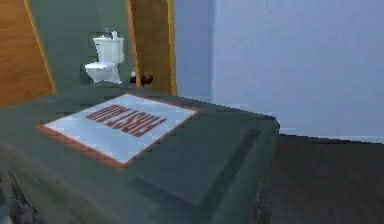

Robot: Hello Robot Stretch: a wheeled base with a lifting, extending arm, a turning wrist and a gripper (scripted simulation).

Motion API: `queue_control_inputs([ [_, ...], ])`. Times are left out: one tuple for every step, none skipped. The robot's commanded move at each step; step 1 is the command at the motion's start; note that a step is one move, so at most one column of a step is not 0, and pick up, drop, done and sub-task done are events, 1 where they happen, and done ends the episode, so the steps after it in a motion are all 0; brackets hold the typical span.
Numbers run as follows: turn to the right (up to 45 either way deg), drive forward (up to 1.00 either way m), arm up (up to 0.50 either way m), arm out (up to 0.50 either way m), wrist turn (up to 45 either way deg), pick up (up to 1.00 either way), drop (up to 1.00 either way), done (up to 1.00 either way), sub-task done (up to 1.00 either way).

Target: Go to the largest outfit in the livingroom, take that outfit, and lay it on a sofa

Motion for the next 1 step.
queue_control_inputs([
  [45.0,0.00,0.00,0.00,0.0,0.00,0.00,0.00,0.00],
])
